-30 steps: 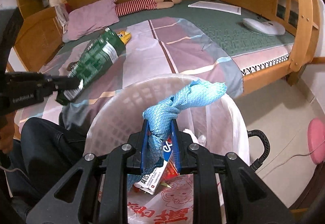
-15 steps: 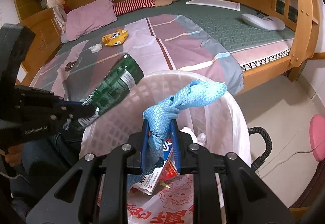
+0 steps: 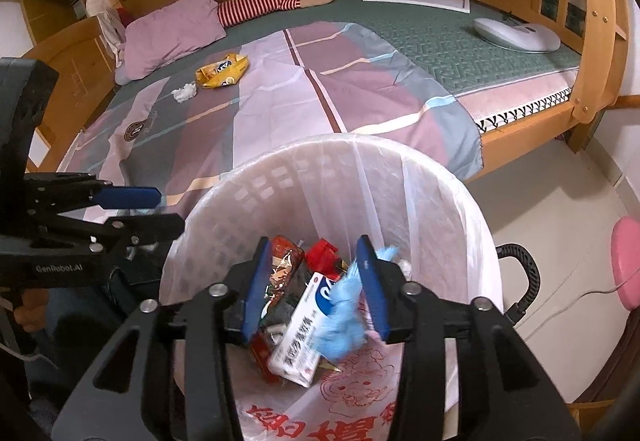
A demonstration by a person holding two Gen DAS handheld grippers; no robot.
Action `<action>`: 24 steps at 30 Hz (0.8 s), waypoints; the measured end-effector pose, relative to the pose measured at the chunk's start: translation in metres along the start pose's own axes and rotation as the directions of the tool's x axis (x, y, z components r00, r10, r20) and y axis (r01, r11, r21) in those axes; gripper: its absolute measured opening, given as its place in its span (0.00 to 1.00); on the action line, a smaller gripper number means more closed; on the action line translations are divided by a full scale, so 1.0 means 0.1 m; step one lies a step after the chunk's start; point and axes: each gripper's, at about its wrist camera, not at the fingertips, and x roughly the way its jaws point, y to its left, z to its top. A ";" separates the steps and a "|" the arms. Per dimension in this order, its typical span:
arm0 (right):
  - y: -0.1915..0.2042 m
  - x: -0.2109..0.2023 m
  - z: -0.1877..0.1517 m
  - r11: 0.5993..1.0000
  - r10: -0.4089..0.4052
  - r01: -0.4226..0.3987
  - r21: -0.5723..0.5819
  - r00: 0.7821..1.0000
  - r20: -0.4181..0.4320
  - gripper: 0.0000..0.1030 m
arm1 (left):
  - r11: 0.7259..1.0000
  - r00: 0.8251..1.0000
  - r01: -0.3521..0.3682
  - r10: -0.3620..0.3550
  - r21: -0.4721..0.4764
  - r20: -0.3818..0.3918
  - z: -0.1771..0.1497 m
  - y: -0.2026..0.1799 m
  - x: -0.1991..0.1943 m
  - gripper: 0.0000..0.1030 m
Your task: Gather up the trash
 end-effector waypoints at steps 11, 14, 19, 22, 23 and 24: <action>0.25 0.15 0.37 0.999 0.031 -0.029 -0.034 0.999 0.038 0.54 | 0.994 0.997 -0.057 0.063 -0.096 0.051 0.03 0.52 -0.15 0.57; 0.40 0.22 0.56 0.997 0.056 -0.053 -0.048 0.997 0.062 0.56 | 0.988 0.994 -0.079 0.088 -0.131 0.067 0.04 0.75 -0.21 0.59; 0.70 0.44 0.94 0.995 0.091 -0.086 -0.059 0.991 0.094 0.60 | 0.958 0.979 -0.117 0.156 -0.263 0.129 0.08 1.36 -0.40 0.64; 0.91 0.63 1.12 0.990 0.122 -0.117 -0.077 0.990 0.072 0.64 | 0.926 0.966 -0.160 0.218 -0.343 0.139 0.22 1.82 -0.48 0.66; 0.98 0.71 1.16 0.990 0.125 -0.120 -0.080 0.990 0.060 0.67 | 0.918 0.958 -0.182 0.246 -0.352 0.146 0.30 1.94 -0.49 0.72; 1.03 0.78 1.19 0.989 0.129 -0.125 -0.079 0.990 0.050 0.67 | 0.910 0.947 -0.210 0.280 -0.358 0.156 0.41 2.08 -0.48 0.77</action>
